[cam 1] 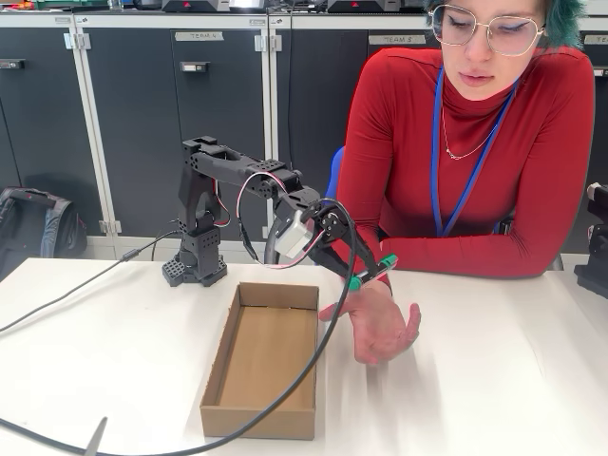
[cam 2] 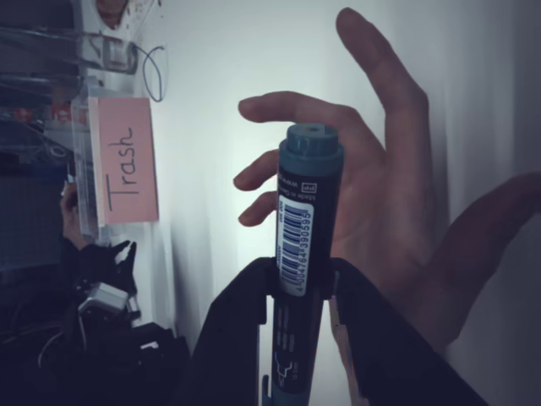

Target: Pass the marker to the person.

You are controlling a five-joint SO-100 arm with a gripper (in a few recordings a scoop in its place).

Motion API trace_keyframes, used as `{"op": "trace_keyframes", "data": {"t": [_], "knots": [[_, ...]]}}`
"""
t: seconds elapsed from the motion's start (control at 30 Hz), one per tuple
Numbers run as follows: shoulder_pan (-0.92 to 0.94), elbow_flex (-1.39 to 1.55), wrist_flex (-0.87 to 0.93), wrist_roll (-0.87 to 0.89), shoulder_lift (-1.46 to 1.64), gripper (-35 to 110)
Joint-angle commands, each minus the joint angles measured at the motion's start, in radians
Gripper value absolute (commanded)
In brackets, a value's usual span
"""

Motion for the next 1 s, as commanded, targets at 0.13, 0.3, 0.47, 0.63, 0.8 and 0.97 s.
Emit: {"op": "trace_keyframes", "data": {"t": [0.13,0.3,0.47,0.63,0.8,0.97], "knots": [[0.049,-0.051,-0.046,0.006,-0.025,-5],[0.080,-0.048,-0.115,0.002,-0.046,-5],[0.092,-0.038,-0.186,-0.012,-0.054,-5],[0.089,-0.035,-0.178,-0.012,-0.058,-5],[0.091,-0.014,-0.152,0.005,-0.058,-5],[0.104,-0.006,-0.164,0.012,-0.067,-5]]}}
